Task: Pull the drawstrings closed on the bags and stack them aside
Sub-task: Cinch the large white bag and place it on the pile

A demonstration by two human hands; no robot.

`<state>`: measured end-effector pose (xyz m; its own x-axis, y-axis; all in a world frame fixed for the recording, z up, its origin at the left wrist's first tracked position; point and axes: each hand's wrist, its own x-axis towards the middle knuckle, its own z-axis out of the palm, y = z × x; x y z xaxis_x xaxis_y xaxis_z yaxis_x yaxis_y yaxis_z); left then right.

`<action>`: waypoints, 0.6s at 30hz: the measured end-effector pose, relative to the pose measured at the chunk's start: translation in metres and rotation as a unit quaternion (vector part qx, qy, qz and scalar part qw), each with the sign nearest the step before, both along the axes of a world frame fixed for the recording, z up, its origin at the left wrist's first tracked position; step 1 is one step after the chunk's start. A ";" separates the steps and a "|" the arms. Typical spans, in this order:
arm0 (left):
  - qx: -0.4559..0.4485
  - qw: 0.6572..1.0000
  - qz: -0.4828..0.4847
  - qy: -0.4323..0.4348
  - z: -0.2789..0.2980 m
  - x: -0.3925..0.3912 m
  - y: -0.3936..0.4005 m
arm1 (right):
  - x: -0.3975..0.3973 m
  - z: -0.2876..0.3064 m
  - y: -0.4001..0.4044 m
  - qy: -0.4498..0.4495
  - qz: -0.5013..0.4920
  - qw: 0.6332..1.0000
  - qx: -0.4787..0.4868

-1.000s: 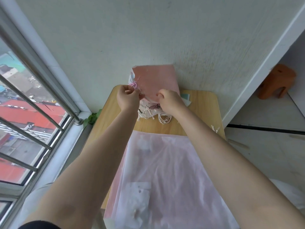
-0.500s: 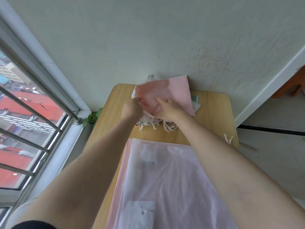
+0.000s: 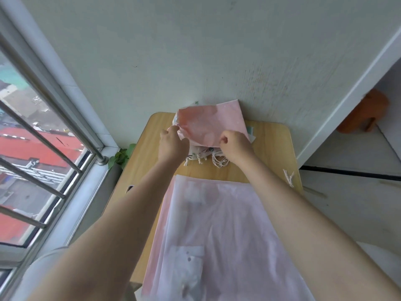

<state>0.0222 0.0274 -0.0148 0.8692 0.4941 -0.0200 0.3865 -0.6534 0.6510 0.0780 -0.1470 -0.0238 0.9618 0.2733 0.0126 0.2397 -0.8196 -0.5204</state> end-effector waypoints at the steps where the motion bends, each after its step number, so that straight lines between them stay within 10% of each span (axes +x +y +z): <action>1: 0.005 1.000 0.007 -0.023 0.002 -0.008 -0.004 | -0.008 -0.002 -0.005 0.033 0.004 0.999 -0.027; 7: 0.005 0.999 -0.045 0.021 -0.004 -0.058 -0.031 | -0.070 -0.031 -0.031 0.129 0.064 0.961 -0.236; 18: 0.180 0.954 -0.225 0.083 -0.034 -0.093 -0.061 | -0.104 -0.035 -0.040 0.031 0.146 0.987 -0.063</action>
<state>-0.0709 -0.0336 -0.0486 0.9945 0.0723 -0.0764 0.0924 -0.9471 0.3075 -0.0261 -0.1870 -0.0591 0.8401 0.5339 -0.0956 0.4452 -0.7795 -0.4406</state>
